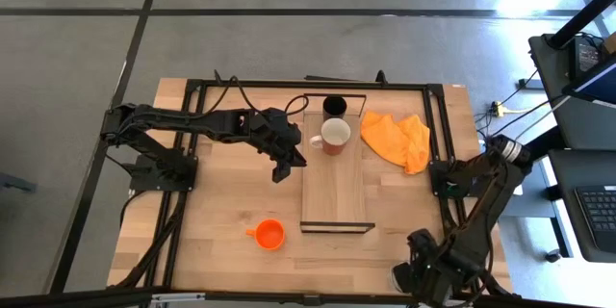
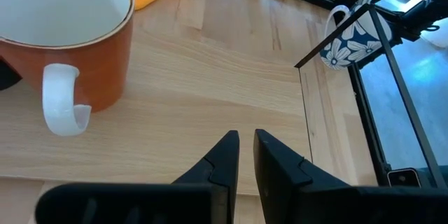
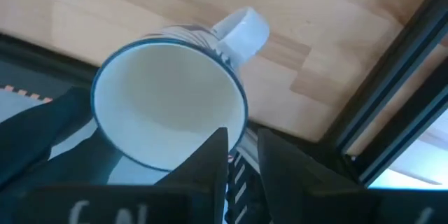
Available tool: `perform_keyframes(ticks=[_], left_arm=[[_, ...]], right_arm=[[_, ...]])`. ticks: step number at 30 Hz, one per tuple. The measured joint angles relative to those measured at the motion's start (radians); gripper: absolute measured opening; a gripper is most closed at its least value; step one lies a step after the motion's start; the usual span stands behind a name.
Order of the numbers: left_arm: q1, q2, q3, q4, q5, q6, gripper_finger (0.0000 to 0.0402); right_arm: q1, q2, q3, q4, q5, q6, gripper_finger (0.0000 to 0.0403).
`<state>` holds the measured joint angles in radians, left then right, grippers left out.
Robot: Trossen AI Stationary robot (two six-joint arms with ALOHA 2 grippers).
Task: Stack small to large cups/mugs on shelf
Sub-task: Put the blue pattern mug align with the red pattern cup on the shelf
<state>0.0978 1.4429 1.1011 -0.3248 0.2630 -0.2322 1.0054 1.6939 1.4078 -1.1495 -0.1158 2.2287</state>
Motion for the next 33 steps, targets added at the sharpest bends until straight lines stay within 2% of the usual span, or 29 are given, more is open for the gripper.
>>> perform_keyframes(ticks=[20,33], left_arm=[[0.0,0.0,0.0,0.0,0.0,-0.001,0.0039],[0.0,0.0,0.0,-0.001,0.0,-0.001,0.0039]], right_arm=[[0.0,0.091,0.0,-0.011,-0.001,-0.003,0.0081],[0.0,0.097,0.0,-0.013,-0.001,-0.018,0.0081]])
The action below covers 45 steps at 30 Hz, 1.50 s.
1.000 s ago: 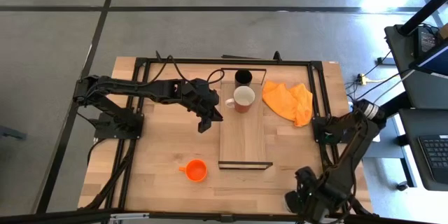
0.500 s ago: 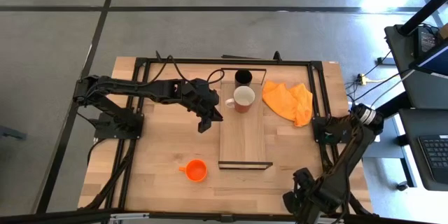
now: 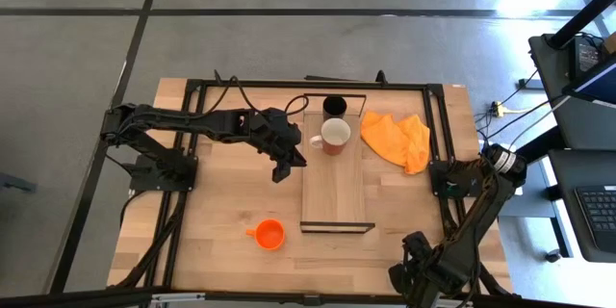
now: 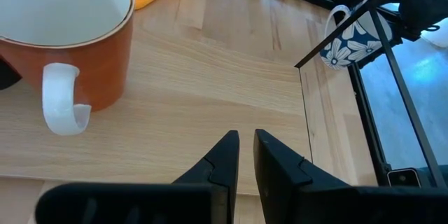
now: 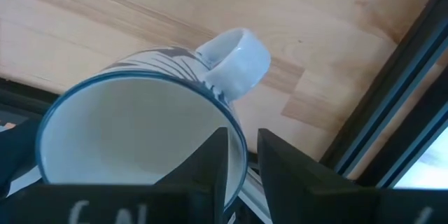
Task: Stack small to large cups/mugs on shelf
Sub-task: Put the blue pattern mug align with the red pattern cup on the shelf
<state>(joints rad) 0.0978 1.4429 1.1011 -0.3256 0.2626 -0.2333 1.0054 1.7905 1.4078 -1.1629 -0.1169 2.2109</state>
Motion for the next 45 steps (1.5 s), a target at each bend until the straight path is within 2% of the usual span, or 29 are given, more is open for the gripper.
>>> perform_keyframes(ticks=[4,13,20,27,34,39,45], left_arm=[[0.0,0.0,0.0,0.0,0.0,0.0,0.0039],[0.0,0.0,0.0,0.0,0.0,0.0,0.0039],[0.0,0.0,0.0,0.0,0.0,-0.001,0.0039],[0.0,0.0,0.0,0.0,0.0,-0.005,0.0039],[0.0,0.0,0.0,0.0,-0.004,-0.022,0.0039],[0.0,0.0,0.0,0.0,-0.012,-0.022,0.0039],[0.0,0.0,0.0,0.0,-0.012,-0.022,0.0039]], right_arm=[[0.0,0.0,0.0,-0.018,0.0,-0.006,0.0075],[0.001,-0.003,0.002,-0.03,0.01,-0.018,0.0017],[-0.004,-0.001,0.0,-0.078,0.025,-0.042,0.0037],[-0.032,-0.002,0.001,-0.136,0.064,-0.095,0.0022],[-0.094,-0.002,0.0,-0.185,0.102,-0.156,0.0031],[-0.149,-0.002,0.0,-0.231,0.171,-0.2,0.0025],[-0.185,-0.006,-0.001,-0.278,0.197,-0.192,0.0027]])
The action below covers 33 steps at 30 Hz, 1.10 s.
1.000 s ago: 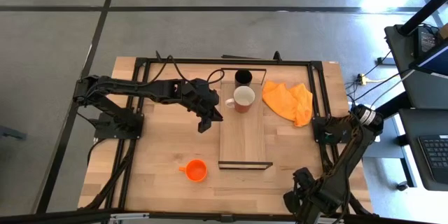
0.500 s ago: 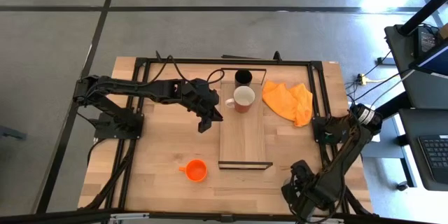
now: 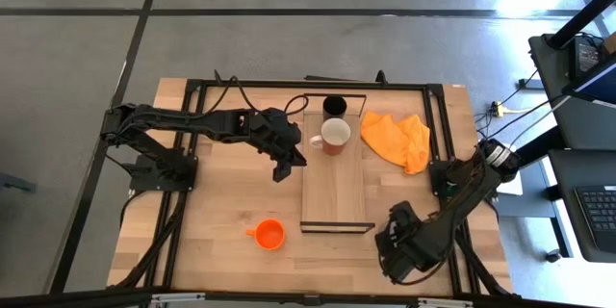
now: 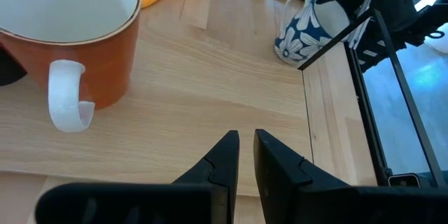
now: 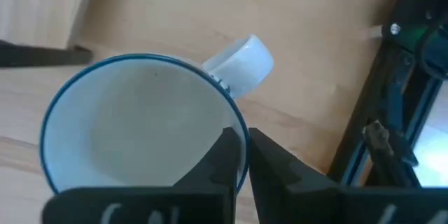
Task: Stack small to large cups/mugs on shelf
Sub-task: Put the blue pattern mug align with the red pattern cup on the shelf
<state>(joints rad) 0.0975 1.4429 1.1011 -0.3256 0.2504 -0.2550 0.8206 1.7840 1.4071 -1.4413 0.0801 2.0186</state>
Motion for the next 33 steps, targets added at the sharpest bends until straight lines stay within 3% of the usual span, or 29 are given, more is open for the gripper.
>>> perform_keyframes(ticks=[10,33], left_arm=[[0.0,0.0,0.0,-0.005,0.0,0.008,0.0039],[0.0,0.0,0.0,-0.027,-0.046,0.023,0.0039]], right_arm=[[-0.006,-0.068,-0.051,0.012,0.076,0.099,0.0023],[-0.111,-0.331,-0.342,0.158,0.113,0.042,0.0023]])
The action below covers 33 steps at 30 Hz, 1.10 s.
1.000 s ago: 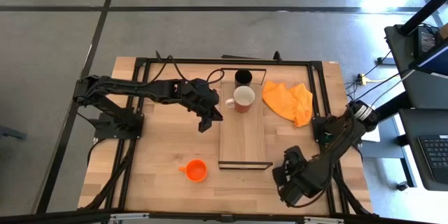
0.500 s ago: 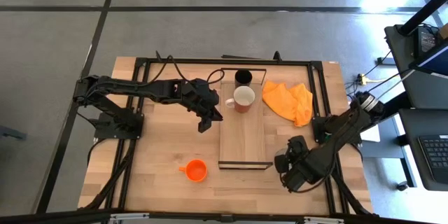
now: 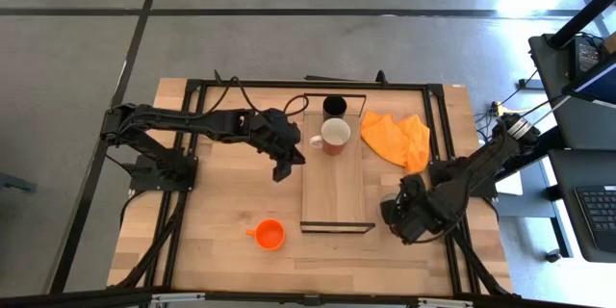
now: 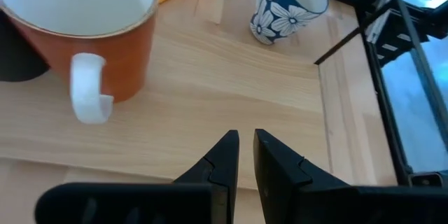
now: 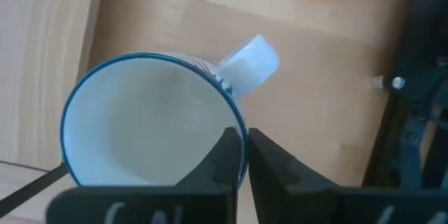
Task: Stack small to large cups/mugs on shelf
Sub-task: Put the blue pattern mug align with the red pattern cup on the shelf
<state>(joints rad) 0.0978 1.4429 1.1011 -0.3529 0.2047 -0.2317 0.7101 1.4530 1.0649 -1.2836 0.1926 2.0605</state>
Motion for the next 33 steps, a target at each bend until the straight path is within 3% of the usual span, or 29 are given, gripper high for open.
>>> perform_keyframes(ticks=[14,26,33], left_arm=[[0.023,0.0,0.0,0.001,-0.039,-0.001,0.0039],[0.024,0.0,0.0,0.001,-0.04,-0.001,0.0039],[0.024,0.0,0.0,0.002,-0.039,-0.001,0.0039]], right_arm=[[-0.127,-0.004,-0.002,0.026,0.002,-0.26,0.0024],[-0.211,-0.004,-0.001,0.035,-0.001,-0.387,0.0024],[-0.253,-0.004,-0.001,-0.015,0.03,-0.39,0.0058]])
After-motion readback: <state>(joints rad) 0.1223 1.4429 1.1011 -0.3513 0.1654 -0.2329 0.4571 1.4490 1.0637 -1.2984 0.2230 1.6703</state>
